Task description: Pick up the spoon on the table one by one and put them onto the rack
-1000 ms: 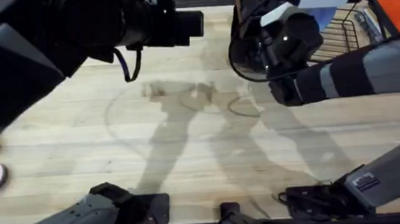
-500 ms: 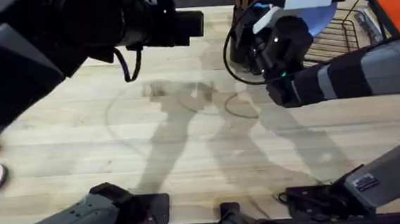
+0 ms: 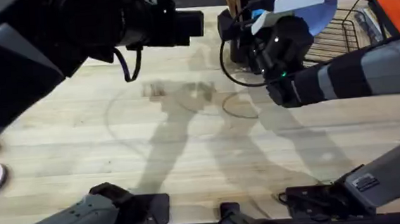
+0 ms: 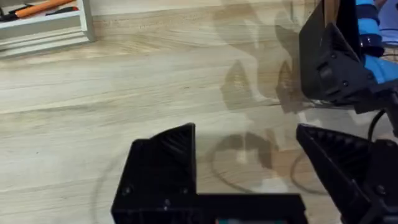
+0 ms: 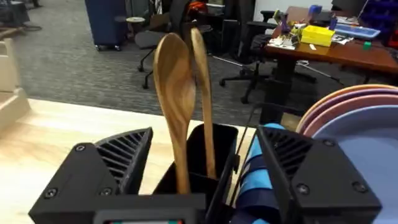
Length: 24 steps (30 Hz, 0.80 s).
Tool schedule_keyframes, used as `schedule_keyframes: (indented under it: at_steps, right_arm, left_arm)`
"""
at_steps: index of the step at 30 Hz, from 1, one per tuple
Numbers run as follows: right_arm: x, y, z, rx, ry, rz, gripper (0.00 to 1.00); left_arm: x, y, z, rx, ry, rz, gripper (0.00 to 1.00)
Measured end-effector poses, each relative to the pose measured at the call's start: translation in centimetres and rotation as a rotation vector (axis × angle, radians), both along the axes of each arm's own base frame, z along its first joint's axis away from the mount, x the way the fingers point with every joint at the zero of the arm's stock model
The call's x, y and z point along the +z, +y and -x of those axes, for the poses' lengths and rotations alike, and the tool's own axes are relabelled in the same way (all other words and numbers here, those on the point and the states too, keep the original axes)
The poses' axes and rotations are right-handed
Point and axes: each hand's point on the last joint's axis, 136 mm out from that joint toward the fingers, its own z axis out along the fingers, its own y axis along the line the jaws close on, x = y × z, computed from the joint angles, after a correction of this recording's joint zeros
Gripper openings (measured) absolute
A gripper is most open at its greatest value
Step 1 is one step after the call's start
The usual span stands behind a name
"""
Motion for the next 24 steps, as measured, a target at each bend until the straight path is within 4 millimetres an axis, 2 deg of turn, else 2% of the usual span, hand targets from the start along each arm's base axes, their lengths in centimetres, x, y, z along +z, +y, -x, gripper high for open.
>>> schedule_keyframes:
  at_steps: [7,10,14,24]
  right_arm:
    - [-0.8,-0.1,0.3,-0.001,0.057,0.074,0.994]
    - [-0.2,-0.3,0.9,0.002,0.093,0.107,0.994]
    - [0.6,-0.8,2.3,0.006,0.162,0.147,0.994]
    - [1.3,-2.8,6.4,0.008,0.468,0.253,0.994]
  left_arm:
    - [0.0,0.0,0.0,0.0,0.0,0.0,0.993]
    - [0.0,0.0,0.0,0.0,0.0,0.0,0.993]
    - [0.0,0.0,0.0,0.0,0.0,0.0,0.993]
    - [0.0,0.0,0.0,0.0,0.0,0.0,0.993]
